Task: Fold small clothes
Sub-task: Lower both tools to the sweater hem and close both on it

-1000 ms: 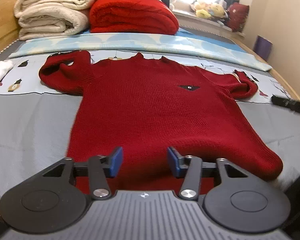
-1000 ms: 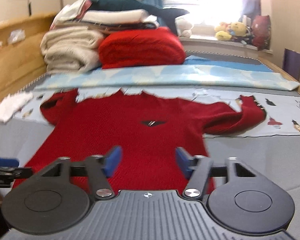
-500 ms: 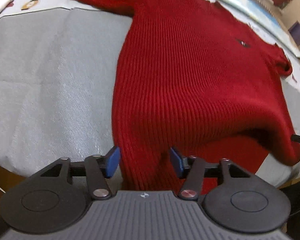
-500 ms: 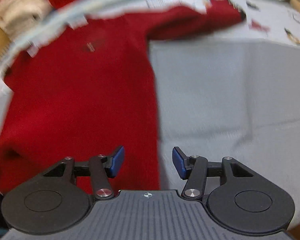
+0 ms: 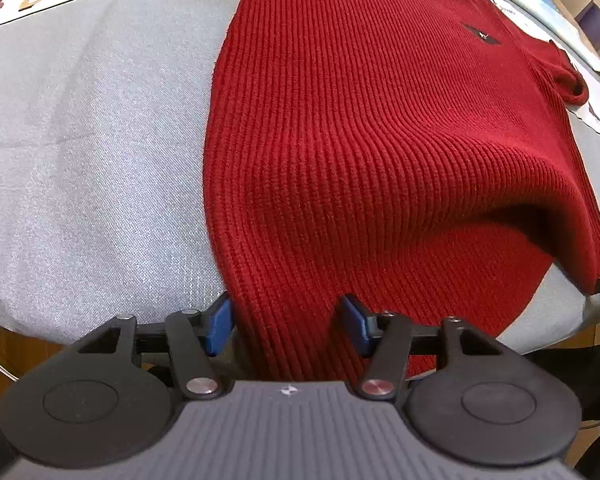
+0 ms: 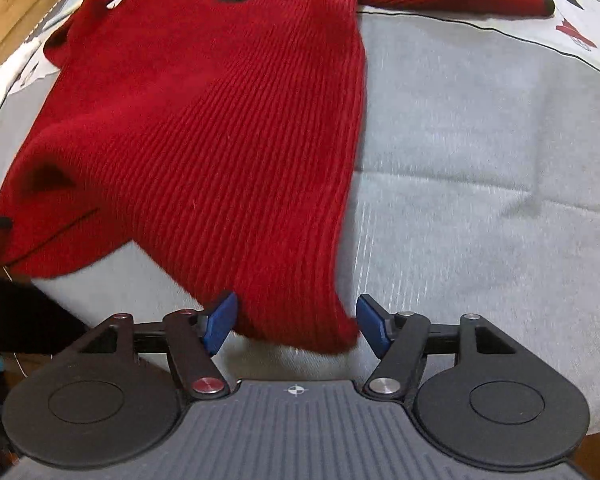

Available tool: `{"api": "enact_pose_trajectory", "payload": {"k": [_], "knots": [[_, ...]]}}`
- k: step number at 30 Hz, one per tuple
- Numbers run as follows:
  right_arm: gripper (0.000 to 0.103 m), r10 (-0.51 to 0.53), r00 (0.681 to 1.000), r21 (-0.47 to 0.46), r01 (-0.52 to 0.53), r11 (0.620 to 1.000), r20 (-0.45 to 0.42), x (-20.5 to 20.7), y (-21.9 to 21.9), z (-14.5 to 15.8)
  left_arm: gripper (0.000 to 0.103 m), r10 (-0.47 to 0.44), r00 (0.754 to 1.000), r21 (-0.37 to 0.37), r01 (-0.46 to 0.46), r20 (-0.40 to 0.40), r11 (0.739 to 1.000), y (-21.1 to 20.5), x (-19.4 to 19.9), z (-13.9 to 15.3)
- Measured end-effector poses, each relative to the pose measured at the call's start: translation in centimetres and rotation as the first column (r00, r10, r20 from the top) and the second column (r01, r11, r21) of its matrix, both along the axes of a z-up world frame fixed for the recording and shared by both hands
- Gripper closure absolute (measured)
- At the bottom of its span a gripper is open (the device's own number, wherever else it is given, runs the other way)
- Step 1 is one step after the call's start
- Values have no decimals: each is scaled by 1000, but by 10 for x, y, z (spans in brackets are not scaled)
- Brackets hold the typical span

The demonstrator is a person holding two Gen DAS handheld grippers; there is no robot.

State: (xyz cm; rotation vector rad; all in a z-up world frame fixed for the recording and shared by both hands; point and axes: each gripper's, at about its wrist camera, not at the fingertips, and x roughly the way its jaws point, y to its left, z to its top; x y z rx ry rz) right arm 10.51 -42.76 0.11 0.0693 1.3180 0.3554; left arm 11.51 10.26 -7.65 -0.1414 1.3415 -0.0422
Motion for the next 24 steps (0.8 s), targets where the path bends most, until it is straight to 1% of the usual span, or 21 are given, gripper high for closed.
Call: {"api": "enact_pose_trajectory", "payload": {"k": [2, 3, 4, 5, 7, 8, 9, 10, 11, 12, 13, 14, 15, 17, 18, 20, 22, 24], "knots": [[40, 15, 1000, 2, -15, 1000, 10, -4, 1, 3, 61, 3, 1000, 6, -3, 13, 1000, 4, -2, 6], [52, 26, 999, 11, -27, 1000, 20, -6, 2, 6, 87, 6, 999, 8, -6, 32, 1000, 4, -2, 9], [67, 34, 999, 29, -35, 999, 35, -8, 2, 10, 94, 7, 998, 10, -8, 66, 1000, 5, -2, 15], [75, 34, 998, 45, -37, 998, 56, -9, 1, 16, 94, 3, 995, 5, -3, 103, 1000, 5, -5, 19], [89, -5, 995, 106, -6, 994, 104, -8, -8, 32, 94, 9, 982, -24, -5, 191, 1000, 11, -9, 36], [89, -48, 989, 149, 27, 988, 137, -6, -15, 43, 95, 21, 974, -37, -13, 227, 999, 15, -11, 44], [90, -127, 973, 216, 84, 973, 191, -6, -29, 58, 95, 39, 965, -56, -25, 261, 998, 20, -14, 51], [91, -201, 951, 284, 131, 950, 233, -7, -44, 70, 95, 69, 952, -82, -46, 299, 996, 27, -18, 60], [91, -291, 918, 366, 181, 913, 269, -9, -61, 83, 95, 89, 943, -98, -60, 321, 993, 33, -22, 65], [91, -357, 891, 423, 220, 879, 279, -10, -74, 91, 95, 103, 938, -107, -71, 332, 992, 37, -23, 69], [91, -407, 875, 452, 261, 853, 263, -8, -86, 94, 95, 111, 941, -106, -81, 318, 991, 41, -23, 68], [91, -423, 877, 438, 296, 849, 227, -4, -91, 89, 95, 108, 950, -91, -85, 294, 992, 40, -23, 63], [91, -417, 894, 371, 335, 866, 166, 0, -91, 80, 95, 95, 961, -63, -82, 258, 995, 37, -22, 56], [91, -397, 915, 239, 371, 897, 68, 5, -83, 60, 95, 54, 981, -12, -53, 186, 999, 30, -14, 44], [91, -372, 927, 191, 358, 914, 45, 5, -76, 55, 95, 35, 986, 15, -38, 162, 999, 28, -12, 38], [91, -309, 950, 125, 302, 945, 43, 6, -62, 53, 95, 9, 992, 63, -17, 129, 998, 20, -9, 34], [91, -271, 962, 66, 269, 961, 15, 4, -55, 49, 95, -30, 995, 103, 21, 90, 994, 13, -5, 28], [91, -234, 972, 19, 234, 972, 0, 8, -45, 38, 95, -54, 995, 139, 42, 85, 989, 6, -3, 21]]}}
